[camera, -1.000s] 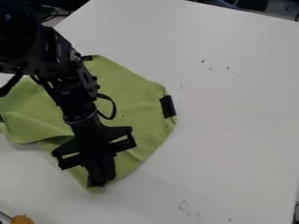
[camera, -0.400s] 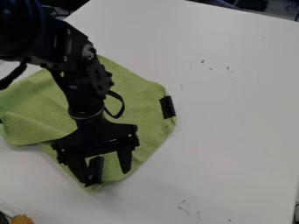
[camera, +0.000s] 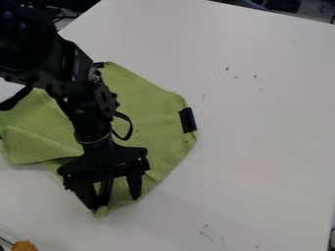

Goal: Move the cloth to the bottom left of the table

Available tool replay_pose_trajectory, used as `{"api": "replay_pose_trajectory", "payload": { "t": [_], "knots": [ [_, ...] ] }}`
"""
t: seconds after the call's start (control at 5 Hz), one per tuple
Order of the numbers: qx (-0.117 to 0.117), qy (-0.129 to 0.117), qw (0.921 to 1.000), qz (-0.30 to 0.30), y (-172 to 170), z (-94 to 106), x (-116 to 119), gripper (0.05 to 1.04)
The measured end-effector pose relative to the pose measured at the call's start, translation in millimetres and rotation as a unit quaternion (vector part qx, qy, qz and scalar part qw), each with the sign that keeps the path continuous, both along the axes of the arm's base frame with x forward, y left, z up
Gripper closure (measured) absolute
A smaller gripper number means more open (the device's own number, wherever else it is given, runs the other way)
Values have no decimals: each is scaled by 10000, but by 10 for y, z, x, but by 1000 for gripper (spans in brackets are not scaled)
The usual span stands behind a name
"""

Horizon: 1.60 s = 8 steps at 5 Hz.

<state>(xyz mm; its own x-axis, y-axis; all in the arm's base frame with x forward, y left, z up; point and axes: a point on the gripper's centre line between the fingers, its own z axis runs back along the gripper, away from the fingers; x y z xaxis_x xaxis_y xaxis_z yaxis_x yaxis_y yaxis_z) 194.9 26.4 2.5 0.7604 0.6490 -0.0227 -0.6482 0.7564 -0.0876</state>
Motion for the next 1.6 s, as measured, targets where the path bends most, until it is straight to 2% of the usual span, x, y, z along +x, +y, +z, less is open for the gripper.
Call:
{"api": "replay_pose_trajectory", "payload": {
  "t": [0.4,0.6,1.0,1.2,1.4,1.6],
  "knots": [
    [-72,-14,10000,-10,24,-9,23,101],
    [-50,-8,10000,-25,33,-9,20,193],
    [-53,-18,10000,12,49,-7,24,716],
    [-59,-10,10000,25,47,-10,22,902],
    [-28,-50,9999,103,36,6,34,991],
    [104,-315,9992,241,-16,98,-34,999]
  ]
}}
